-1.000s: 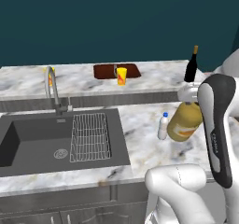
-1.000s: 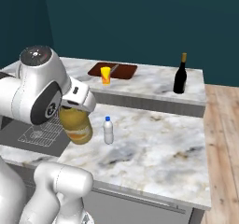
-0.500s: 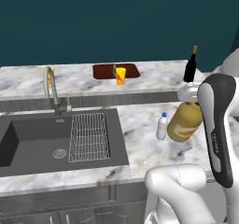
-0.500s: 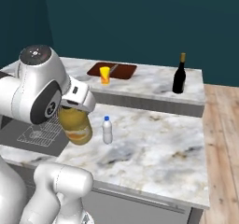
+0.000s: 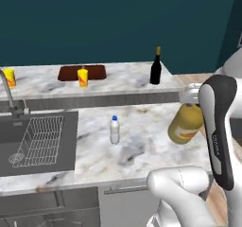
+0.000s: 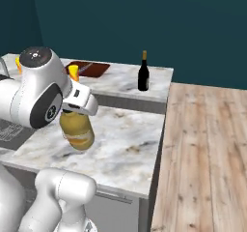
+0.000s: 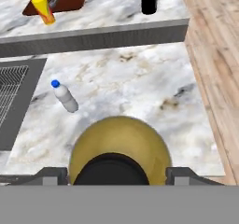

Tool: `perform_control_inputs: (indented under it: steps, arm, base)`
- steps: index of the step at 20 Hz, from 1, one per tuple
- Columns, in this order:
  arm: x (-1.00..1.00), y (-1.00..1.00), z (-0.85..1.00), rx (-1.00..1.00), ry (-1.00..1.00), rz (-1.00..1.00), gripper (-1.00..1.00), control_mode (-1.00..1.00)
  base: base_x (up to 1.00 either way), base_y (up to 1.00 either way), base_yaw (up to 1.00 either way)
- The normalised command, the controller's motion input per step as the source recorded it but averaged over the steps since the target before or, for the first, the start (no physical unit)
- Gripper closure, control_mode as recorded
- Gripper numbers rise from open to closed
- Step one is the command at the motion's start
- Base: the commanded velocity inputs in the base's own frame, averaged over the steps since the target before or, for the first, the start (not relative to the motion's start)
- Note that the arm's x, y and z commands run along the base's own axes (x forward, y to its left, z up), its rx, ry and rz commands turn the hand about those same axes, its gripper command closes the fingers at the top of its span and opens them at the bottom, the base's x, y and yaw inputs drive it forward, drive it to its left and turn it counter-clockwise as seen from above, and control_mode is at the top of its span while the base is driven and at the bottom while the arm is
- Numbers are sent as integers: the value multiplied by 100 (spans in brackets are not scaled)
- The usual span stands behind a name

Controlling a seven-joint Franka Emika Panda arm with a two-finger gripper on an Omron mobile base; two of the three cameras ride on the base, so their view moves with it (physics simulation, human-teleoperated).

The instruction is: Place the drinks on the dining counter in a tight cluster.

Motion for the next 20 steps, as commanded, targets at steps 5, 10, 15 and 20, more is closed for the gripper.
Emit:
perform_control_inputs:
  steps: [5,10,15,20]
  arm:
    - [0,0,0,0,0,0,100,100]
    - [0,0,0,0,0,0,100,100]
    - [0,0,0,0,0,0,100,100]
    - [0,0,0,0,0,0,100,100]
  base:
    - [-26,-100,22]
    - [-2,-100,52]
    - [0,-95,61]
    - [2,-97,62]
